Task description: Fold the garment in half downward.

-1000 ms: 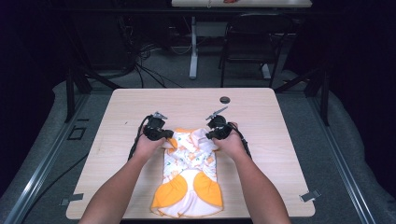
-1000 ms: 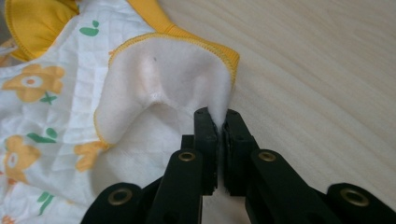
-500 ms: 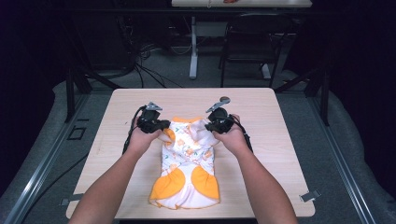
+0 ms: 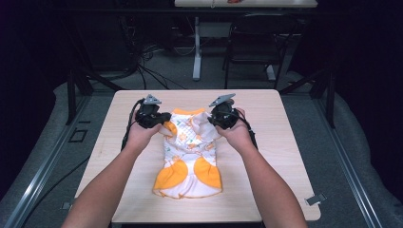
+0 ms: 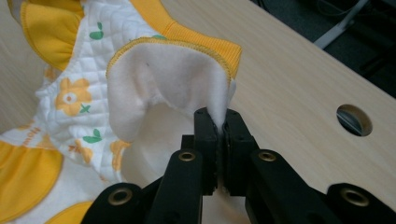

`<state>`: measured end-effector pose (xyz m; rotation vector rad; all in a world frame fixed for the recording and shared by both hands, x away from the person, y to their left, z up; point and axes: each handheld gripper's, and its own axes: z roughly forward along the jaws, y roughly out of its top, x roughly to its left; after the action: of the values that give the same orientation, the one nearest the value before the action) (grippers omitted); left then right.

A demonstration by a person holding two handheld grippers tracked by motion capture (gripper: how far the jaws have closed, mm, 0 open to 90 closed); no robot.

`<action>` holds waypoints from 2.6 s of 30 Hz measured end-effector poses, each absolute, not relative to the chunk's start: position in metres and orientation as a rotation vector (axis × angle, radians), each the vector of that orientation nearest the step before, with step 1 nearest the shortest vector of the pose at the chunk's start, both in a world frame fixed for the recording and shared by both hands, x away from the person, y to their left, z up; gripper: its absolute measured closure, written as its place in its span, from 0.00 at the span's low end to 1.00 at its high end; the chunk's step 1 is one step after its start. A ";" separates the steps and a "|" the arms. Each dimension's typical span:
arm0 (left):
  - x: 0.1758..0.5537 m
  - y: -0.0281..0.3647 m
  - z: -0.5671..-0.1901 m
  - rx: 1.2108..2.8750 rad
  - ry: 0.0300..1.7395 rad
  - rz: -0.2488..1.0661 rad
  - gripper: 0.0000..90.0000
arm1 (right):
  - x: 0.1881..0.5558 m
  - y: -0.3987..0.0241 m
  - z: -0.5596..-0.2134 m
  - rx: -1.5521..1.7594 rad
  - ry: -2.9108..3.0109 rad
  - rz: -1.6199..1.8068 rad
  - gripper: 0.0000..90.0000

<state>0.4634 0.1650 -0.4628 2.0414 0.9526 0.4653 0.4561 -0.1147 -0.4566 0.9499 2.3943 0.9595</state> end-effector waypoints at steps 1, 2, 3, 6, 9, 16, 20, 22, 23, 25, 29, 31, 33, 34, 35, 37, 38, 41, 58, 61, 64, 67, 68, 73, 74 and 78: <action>0.462 0.166 -0.461 2.039 0.945 0.463 0.95 | 0.454 -0.115 -0.451 0.930 2.379 0.973 0.96; 0.460 0.167 -0.460 2.040 0.938 0.463 0.95 | 0.453 -0.115 -0.451 0.919 2.382 0.974 0.96; 0.459 0.167 -0.461 2.038 0.934 0.458 0.95 | 0.452 -0.115 -0.451 0.913 2.380 0.964 0.96; 0.456 0.168 -0.464 2.047 0.926 0.453 0.95 | 0.448 -0.115 -0.453 0.902 2.384 0.958 0.96; 0.450 0.170 -0.471 2.055 0.922 0.440 0.95 | 0.441 -0.116 -0.459 0.875 2.408 0.954 0.96; 0.436 0.173 -0.479 2.057 0.908 0.412 0.95 | 0.430 -0.118 -0.466 0.857 2.431 0.952 0.96; 0.432 0.174 -0.481 2.051 0.909 0.401 0.95 | 0.425 -0.118 -0.467 0.848 2.444 0.946 0.96; 0.429 0.176 -0.483 2.049 0.906 0.389 0.95 | 0.422 -0.117 -0.467 0.831 2.451 0.938 0.96; 0.428 0.176 -0.484 2.057 0.902 0.392 0.95 | 0.421 -0.117 -0.467 0.828 2.459 0.930 0.96; 0.426 0.177 -0.485 2.056 0.904 0.386 0.95 | 0.419 -0.116 -0.468 0.822 2.462 0.932 0.95; 0.421 0.178 -0.489 2.060 0.901 0.367 0.95 | 0.413 -0.117 -0.475 0.826 2.477 0.929 0.95; 0.419 0.178 -0.491 2.060 0.901 0.364 0.95 | 0.411 -0.117 -0.478 0.825 2.481 0.924 0.95; 0.417 0.178 -0.493 2.064 0.899 0.360 0.95 | 0.411 -0.117 -0.478 0.822 2.480 0.925 0.95; 0.416 0.178 -0.495 2.061 0.899 0.352 0.95 | 0.409 -0.117 -0.479 0.829 2.481 0.930 0.95; 0.415 0.179 -0.496 2.062 0.898 0.348 0.95 | 0.408 -0.117 -0.480 0.835 2.483 0.936 0.95; 0.411 0.181 -0.500 2.068 0.895 0.333 0.95 | 0.404 -0.118 -0.485 0.817 2.504 0.921 0.95; 0.410 0.181 -0.501 2.070 0.896 0.330 0.95 | 0.403 -0.118 -0.486 0.812 2.507 0.920 0.95; 0.408 0.181 -0.504 2.065 0.901 0.324 0.95 | 0.399 -0.118 -0.489 0.817 2.512 0.931 0.95; 0.386 0.180 -0.523 2.093 0.874 0.279 0.95 | 0.377 -0.124 -0.513 0.830 2.569 0.940 0.95; 0.381 0.180 -0.527 2.103 0.866 0.272 0.95 | 0.375 -0.125 -0.516 0.830 2.579 0.945 0.95; 0.377 0.180 -0.531 2.105 0.866 0.259 0.95 | 0.372 -0.125 -0.520 0.837 2.588 0.966 0.94; 0.373 0.181 -0.534 2.108 0.863 0.245 0.95 | 0.369 -0.126 -0.523 0.841 2.602 0.974 0.93; 0.370 0.181 -0.536 2.107 0.864 0.238 0.94 | 0.367 -0.126 -0.524 0.846 2.607 0.977 0.92; 0.362 0.182 -0.541 2.099 0.874 0.212 0.93 | 0.360 -0.129 -0.527 0.872 2.635 1.018 0.78; 0.360 0.183 -0.538 2.090 0.873 0.205 0.91 | 0.359 -0.130 -0.525 0.883 2.637 1.022 0.76; 0.359 0.185 -0.527 2.063 0.859 0.202 0.85 | 0.355 -0.136 -0.516 0.884 2.606 1.092 0.72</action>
<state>0.3591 0.1847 -0.5273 2.0633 0.8585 0.2017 0.3554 -0.1361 -0.5157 0.8835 2.6055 1.0917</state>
